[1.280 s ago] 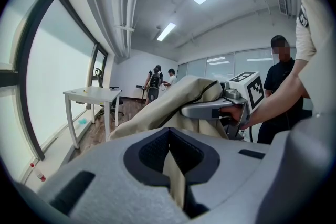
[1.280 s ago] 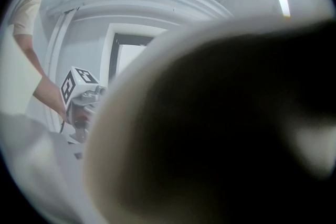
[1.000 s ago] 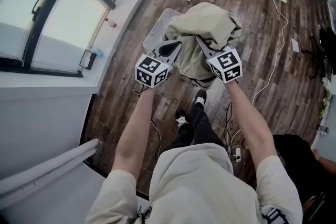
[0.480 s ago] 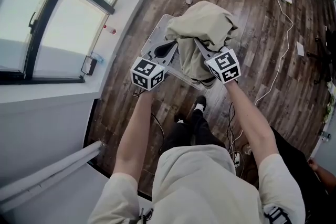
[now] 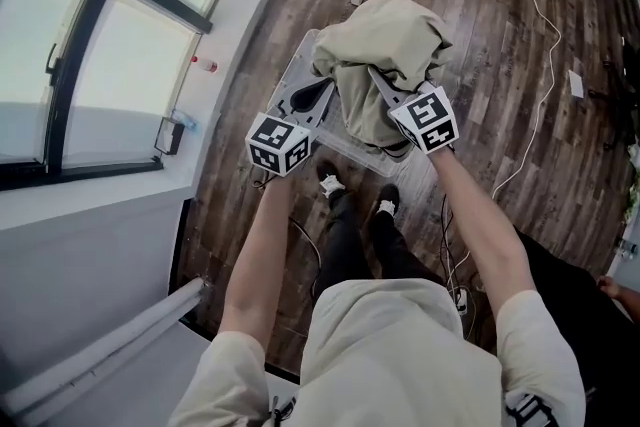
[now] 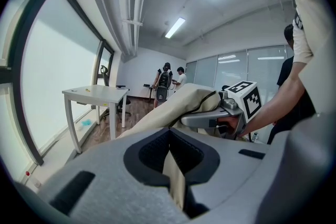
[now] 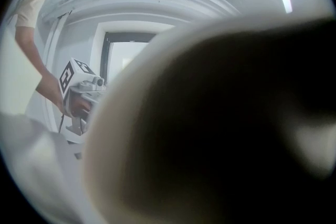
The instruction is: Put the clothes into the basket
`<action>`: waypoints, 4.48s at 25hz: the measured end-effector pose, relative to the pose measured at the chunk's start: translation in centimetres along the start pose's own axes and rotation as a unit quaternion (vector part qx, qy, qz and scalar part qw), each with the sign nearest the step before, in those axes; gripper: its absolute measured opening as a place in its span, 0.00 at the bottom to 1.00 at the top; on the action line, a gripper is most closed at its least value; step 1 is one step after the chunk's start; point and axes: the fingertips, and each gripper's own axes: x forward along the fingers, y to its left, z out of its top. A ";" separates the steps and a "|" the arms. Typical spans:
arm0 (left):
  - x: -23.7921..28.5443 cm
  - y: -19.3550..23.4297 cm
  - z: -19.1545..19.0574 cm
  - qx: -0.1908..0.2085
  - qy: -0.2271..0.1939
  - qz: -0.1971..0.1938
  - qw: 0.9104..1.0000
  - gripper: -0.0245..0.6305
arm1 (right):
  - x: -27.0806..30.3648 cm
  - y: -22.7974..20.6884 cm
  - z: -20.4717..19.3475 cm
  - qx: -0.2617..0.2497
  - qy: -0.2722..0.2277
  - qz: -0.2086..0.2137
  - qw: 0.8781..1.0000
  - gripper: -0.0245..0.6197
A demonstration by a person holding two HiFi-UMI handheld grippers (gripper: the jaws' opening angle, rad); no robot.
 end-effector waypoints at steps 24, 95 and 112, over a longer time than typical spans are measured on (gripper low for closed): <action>4.9 11.9 -14.4 -0.052 0.026 -0.020 0.998 0.06 | 14.3 2.3 -15.7 0.022 0.066 0.009 0.998 0.12; 11.5 14.1 -29.7 -0.099 0.041 -0.002 0.994 0.06 | 19.3 3.3 -34.0 -0.044 0.235 0.026 0.971 0.06; 4.7 5.5 -8.9 -0.045 0.029 -0.010 0.999 0.06 | 7.4 1.0 -11.5 -0.027 0.162 -0.022 0.986 0.06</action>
